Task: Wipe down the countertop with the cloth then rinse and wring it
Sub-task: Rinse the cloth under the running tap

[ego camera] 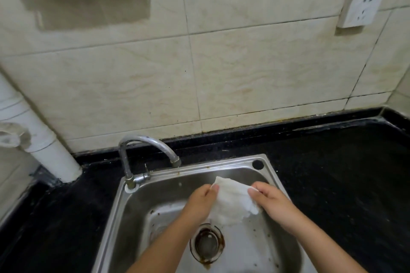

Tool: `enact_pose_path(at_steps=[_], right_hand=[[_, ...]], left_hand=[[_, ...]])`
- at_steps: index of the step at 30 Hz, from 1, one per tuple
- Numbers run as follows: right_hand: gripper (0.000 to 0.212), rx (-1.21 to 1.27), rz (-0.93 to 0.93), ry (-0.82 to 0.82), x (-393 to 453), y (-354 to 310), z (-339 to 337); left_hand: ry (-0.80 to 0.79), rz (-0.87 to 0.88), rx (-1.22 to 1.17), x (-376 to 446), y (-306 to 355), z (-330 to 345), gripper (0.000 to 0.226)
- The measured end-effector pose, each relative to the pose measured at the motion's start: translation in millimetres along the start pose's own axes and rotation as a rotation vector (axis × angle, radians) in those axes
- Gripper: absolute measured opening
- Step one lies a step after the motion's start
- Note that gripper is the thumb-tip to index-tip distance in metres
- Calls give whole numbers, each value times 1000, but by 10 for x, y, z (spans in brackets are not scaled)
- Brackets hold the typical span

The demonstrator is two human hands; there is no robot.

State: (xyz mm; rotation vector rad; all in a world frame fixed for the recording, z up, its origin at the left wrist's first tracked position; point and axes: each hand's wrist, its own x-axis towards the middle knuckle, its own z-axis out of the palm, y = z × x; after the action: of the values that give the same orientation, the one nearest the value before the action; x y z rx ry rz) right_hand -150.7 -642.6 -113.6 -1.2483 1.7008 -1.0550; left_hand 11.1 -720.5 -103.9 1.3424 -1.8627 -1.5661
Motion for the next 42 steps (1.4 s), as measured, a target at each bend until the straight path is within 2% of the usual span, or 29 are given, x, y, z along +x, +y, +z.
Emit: enact_pose_path(at_steps=[3,5,7,10,12,13,17,21,24,27,31,33,35,38,40,42], right_hand=[[23,123,-28,51,-15,-23,91],[22,265,-18,112,-24,-54,118],[30,362,-24,118,-27,-55,118],[32,399,-23,97,-32,-64,116],[33,411,-26,60,-29,-63,111],[33,406,-29,33,-31,-66,105],[32,378,-69,-8,-43,-100,68],[33,335,-102,31,-55,-125,-23],[32,319,-99,35,-80,-112,-70],[34,330,-75,13,-93,-75,-65],[37,304,-66,-8,-85,-109,-75],[38,241,-67,-22,-76,-126,-96],[38,121,-68,-3,-51,-108,-122],[34,-357,-107,47,-32,-28,-130],[56,-656,-206,91,-71,66,-61],[91,-896,-353,64,-132,159,91]], left_hand=[[121,-29,-12,43,-28,68,18],[129,-76,-105,27,-22,79,17],[50,-60,-195,-13,-103,66,31],[-99,52,-51,-82,-243,86,54],[-147,68,64,-85,-256,117,76],[-158,69,64,-85,-242,129,79],[-178,94,-32,-51,-152,190,72],[-133,83,52,10,-125,246,48],[-256,36,-80,55,-143,210,40],[-415,5,-220,80,-168,168,53],[-439,11,-265,94,-176,224,72],[-437,15,-227,98,-193,257,67],[-400,-24,-163,105,-186,237,50],[-370,-101,-61,118,-136,149,31],[-373,-115,-13,130,-93,91,24],[-417,-117,17,122,-17,30,24]])
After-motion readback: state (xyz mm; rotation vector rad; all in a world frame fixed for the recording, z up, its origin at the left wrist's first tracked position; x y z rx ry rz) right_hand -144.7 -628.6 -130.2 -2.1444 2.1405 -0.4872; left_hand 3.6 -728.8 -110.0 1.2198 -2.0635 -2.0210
